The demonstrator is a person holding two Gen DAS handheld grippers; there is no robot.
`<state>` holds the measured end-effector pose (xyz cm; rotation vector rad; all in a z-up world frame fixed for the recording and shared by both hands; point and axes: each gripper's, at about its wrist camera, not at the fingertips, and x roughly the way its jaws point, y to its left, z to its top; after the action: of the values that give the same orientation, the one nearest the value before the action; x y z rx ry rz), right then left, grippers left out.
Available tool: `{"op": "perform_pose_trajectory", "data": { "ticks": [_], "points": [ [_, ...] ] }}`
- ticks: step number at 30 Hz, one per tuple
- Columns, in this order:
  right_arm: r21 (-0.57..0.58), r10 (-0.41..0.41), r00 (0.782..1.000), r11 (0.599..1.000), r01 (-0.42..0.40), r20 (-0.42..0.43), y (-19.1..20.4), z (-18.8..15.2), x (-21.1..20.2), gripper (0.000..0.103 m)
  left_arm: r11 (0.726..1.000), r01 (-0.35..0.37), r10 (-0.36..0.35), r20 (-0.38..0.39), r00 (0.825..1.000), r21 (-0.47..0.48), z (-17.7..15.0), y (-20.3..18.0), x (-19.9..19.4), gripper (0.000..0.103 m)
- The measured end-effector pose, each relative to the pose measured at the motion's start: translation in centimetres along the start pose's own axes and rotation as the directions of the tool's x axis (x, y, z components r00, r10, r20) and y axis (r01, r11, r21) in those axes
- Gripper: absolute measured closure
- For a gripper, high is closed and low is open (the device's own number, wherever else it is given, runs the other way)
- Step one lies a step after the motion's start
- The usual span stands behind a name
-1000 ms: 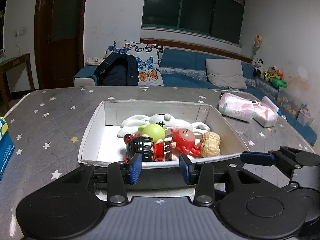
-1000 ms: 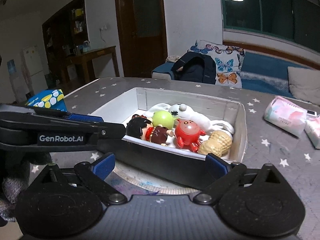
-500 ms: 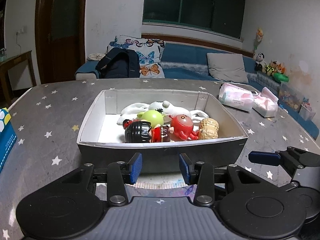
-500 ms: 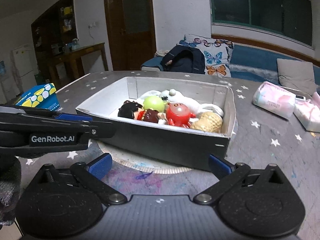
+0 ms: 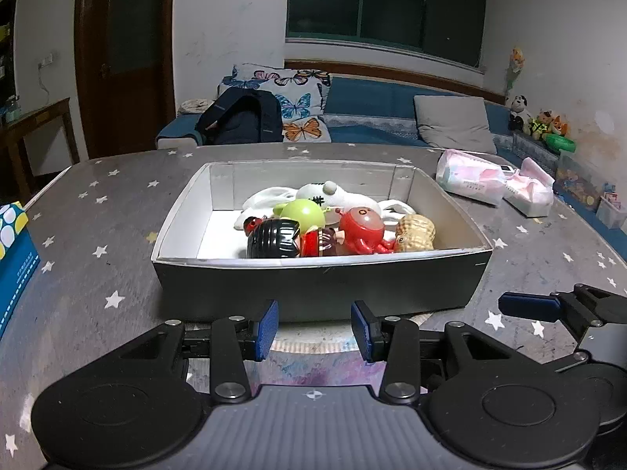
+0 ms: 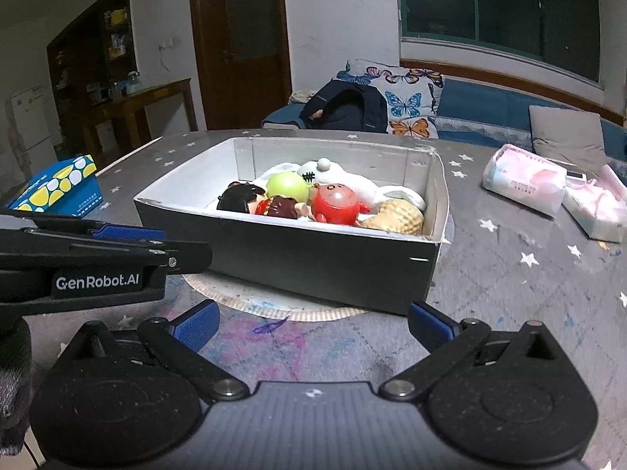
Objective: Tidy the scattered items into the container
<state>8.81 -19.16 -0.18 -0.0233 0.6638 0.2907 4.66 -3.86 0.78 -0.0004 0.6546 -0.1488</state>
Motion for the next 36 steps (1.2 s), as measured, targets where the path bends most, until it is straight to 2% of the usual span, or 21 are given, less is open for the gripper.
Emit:
{"op": "perform_pose_trajectory", "data": {
  "ticks": [36],
  "points": [
    [-0.007, 0.005, 0.999, 1.000, -0.005, -0.044, -0.7, 0.2, 2.2, 0.000, 0.998, -0.057, 0.058, -0.019, 0.998, 0.032, 0.0, -0.3, 1.5, 0.060]
  ]
}}
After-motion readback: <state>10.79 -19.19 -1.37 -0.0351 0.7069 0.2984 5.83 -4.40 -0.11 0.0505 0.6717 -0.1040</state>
